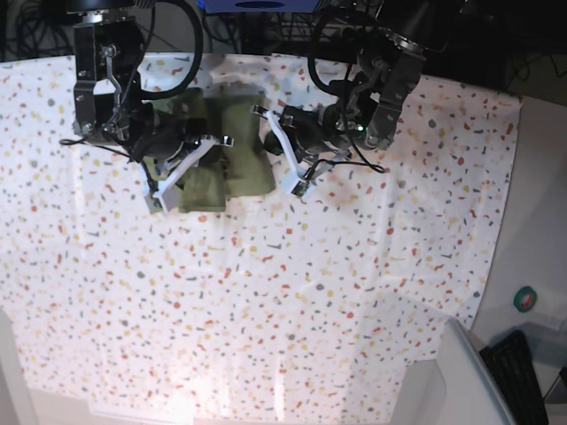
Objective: Layout the t-shirt on the table in an organized manner, then fold the t-shirt properly
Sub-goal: 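Fold the shirt over again, bringing both grippers together, then release with the left gripper and press the bundle with the right gripper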
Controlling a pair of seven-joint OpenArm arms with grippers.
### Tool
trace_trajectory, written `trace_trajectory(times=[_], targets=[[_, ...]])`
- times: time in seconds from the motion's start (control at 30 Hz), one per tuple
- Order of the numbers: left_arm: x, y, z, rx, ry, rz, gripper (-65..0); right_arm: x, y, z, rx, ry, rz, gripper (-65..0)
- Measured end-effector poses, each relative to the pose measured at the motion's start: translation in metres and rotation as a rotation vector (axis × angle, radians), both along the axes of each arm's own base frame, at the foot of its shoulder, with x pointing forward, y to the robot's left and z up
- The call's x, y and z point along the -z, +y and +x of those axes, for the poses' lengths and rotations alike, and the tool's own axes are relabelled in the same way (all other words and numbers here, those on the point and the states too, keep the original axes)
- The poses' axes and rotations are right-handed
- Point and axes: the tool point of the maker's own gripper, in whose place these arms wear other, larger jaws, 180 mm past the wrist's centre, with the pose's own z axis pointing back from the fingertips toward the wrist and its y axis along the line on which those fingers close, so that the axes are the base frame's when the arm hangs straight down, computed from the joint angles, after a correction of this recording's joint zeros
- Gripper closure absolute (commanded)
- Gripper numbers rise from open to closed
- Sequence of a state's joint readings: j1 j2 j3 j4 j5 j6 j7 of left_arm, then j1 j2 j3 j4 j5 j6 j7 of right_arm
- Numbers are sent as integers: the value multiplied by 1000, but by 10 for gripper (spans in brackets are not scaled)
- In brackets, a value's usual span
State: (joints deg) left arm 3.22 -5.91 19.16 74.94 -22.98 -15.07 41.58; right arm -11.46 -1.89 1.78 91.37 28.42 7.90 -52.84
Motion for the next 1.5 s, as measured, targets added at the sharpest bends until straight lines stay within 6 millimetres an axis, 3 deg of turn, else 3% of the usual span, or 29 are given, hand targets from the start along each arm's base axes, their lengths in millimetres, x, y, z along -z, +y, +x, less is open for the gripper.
trace_trajectory(times=[0.07, 0.2, 0.33, 0.4, 0.57, 0.63, 0.73, 0.8, 0.93, 1.27, 1.4, 1.5], targets=[[0, 0, 0, 0, -1, 0, 0, 0, 0, 1, 1, -2, 0, -113], [-3, -3, 0, 4, -8, -5, 0, 0, 0, 1, 1, -3, -1, -174], [-21, 17, 0, 20, -74, 12, 0, 0, 1, 0, -1, -2, 1, -284], [-29, 35, -5, 33, -101, 42, 0, 0, 0, 0, 0, -3, 0, -321], [-45, 86, -19, -102, -82, 5, 0, -3, 0, 8, 20, -46, 3, -282], [-51, 119, -17, -198, -71, -10, 0, -6, -1, 14, 33, -76, 2, -279], [-59, 164, -17, -292, -63, -2, 0, -7, 11, 12, -14, -98, 1, -282], [-63, 181, -18, -327, -63, 5, 0, -6, 21, 11, -19, -95, -11, -288], [-65, 188, -17, -344, -70, 9, 0, -3, 33, 13, -57, -157, -141, -344], [-64, 183, -16, -339, -67, -1, 0, -12, 61, 19, -187, -301, -262, -336], [-66, 188, -14, -347, -72, 8, 0, -33, 85, 15, -366, -444, -344, -341], [-62, 195, -17, -349, -58, 21, 0, -63, 85, 20, -428, -583, -422, -335]])
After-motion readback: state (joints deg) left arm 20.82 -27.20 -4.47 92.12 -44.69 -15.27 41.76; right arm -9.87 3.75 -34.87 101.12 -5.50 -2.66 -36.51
